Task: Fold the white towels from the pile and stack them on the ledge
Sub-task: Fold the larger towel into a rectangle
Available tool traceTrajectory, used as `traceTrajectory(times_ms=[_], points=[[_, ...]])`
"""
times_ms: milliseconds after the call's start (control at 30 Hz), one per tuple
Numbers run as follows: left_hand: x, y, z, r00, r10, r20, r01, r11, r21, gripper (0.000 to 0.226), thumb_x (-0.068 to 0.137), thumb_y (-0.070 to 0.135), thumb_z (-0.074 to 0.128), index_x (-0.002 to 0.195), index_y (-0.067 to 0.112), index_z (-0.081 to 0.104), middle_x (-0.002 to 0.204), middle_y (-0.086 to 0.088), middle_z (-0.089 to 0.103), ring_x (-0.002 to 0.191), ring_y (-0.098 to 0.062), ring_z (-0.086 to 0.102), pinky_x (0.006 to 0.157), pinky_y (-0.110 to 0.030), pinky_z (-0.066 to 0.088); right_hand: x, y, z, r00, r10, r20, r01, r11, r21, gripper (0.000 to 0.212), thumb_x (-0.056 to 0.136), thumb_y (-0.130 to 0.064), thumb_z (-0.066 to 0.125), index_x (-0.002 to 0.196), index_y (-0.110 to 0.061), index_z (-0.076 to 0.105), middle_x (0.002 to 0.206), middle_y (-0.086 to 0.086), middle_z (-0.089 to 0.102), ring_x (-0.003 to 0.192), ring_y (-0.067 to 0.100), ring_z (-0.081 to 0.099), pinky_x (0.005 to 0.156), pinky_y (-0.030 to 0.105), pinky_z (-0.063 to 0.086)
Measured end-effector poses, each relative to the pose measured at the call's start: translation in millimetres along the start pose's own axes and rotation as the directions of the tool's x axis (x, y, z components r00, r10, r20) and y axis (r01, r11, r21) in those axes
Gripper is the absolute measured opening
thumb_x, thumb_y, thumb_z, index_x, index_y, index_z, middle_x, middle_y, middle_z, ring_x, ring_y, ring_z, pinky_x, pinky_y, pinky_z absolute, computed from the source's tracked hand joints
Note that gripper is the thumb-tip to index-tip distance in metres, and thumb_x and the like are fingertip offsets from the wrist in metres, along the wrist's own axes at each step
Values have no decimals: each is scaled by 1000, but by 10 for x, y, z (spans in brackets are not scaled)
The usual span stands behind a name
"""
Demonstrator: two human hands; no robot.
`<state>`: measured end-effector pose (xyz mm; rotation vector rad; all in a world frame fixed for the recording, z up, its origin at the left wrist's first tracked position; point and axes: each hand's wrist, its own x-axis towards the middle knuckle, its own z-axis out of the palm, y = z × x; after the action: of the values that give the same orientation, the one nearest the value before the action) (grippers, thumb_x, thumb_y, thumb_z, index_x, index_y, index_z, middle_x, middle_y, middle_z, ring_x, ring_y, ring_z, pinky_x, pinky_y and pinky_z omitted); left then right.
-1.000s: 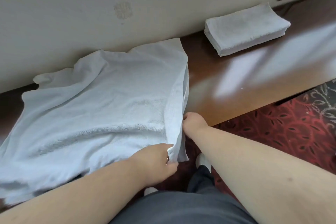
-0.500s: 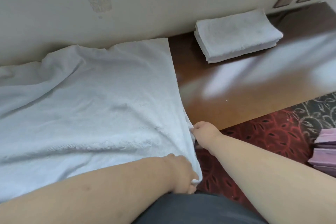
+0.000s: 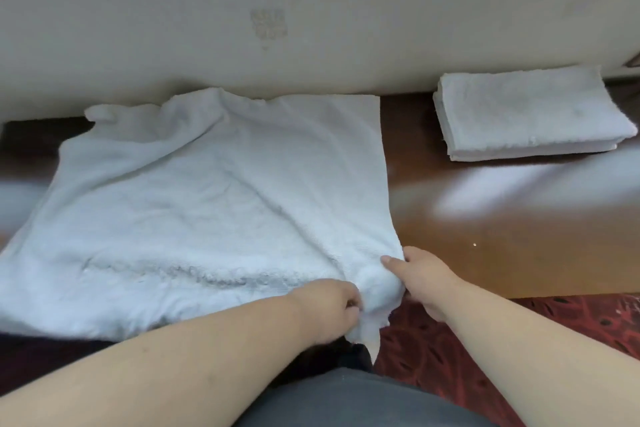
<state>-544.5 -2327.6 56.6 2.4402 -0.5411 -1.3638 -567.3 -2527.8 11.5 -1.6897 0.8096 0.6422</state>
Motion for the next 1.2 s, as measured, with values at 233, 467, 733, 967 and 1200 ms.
traceTrajectory(times_ms=[233,467,733,967,1200], points=[[-220,-669,-509,908,-230,-350,272,959,78,49,98,37,43,146,35,32,145,2,39,128,-24,40,99,-38,40,75,-73,-282,998,13,-55,-38,882,-470,17,96,-28,56,92,-11,59,86,9,67,71,21,64,45,23,45],[-627,-1551,-836,834,-494,-247,518,854,42,67,96,51,43,155,36,13,162,-4,12,144,-30,23,113,-47,29,125,-387,-220,989,143,-35,-136,799,-586,19,88,-22,63,99,-7,61,88,17,71,72,33,69,51,31,54],[-823,-2847,-1271,864,-434,-255,460,886,51,55,92,67,35,136,35,46,132,5,53,116,-21,55,84,-35,43,498,-531,132,868,232,-439,-433,787,-440,77,76,-27,80,134,11,46,123,28,53,115,44,54,98,51,48],[-483,-3907,-2915,628,-424,-653,340,904,-260,23,100,30,40,100,17,58,105,-11,61,96,-34,61,79,-36,49,466,-1993,1796,884,-406,-231,-47,415,-909,69,89,-42,57,153,-29,32,161,5,26,144,29,29,116,43,27],[312,-4610,-3674,650,-583,-487,286,782,-554,63,87,45,66,136,8,51,132,-15,58,110,-32,59,88,-34,47,556,-1758,3157,984,-106,141,165,281,-945,116,65,-92,32,133,-44,-49,141,-3,-59,139,29,-44,116,60,-12]])
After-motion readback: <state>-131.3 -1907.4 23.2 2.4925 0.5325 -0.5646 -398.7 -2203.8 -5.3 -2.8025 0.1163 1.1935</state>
